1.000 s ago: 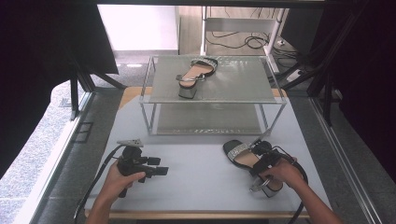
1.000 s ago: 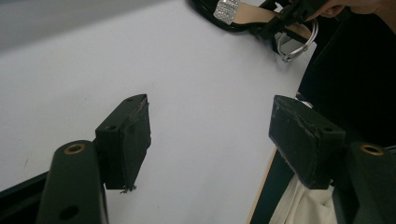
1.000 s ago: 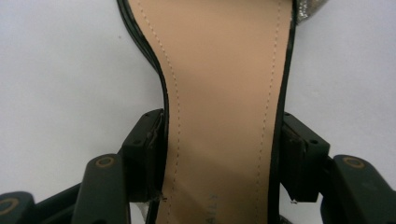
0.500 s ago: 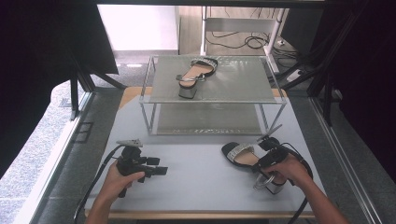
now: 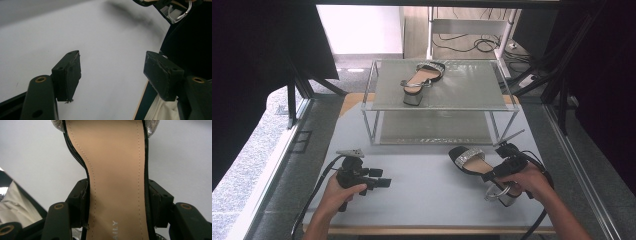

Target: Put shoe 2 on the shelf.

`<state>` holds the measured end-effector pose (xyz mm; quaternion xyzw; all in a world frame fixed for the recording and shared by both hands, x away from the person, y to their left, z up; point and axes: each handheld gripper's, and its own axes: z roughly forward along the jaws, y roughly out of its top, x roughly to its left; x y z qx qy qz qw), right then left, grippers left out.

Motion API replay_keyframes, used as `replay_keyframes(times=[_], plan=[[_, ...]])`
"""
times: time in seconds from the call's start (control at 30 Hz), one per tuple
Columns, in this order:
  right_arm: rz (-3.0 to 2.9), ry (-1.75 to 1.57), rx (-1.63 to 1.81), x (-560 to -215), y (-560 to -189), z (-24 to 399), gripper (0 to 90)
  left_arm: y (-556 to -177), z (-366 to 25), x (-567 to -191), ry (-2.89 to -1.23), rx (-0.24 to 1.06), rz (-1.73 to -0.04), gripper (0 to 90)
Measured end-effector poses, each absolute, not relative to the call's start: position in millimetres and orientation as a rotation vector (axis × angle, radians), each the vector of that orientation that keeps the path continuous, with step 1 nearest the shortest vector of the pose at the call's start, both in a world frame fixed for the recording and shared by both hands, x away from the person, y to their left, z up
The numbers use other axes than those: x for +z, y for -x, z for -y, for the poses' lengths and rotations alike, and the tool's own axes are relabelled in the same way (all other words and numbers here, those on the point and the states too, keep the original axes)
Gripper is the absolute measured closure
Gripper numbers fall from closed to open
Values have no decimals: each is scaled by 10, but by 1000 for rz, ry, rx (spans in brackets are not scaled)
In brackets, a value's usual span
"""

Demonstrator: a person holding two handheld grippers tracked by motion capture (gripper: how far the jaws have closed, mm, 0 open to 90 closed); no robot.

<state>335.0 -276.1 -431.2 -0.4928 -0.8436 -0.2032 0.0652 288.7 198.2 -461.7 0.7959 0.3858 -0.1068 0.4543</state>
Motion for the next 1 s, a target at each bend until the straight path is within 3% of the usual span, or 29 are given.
replay_keyframes(times=[1.0], plan=[[2509,1323,-1009,-3452,-3149,2727,426,-2898,-2007,-4648,-1945,-276,-971,305]])
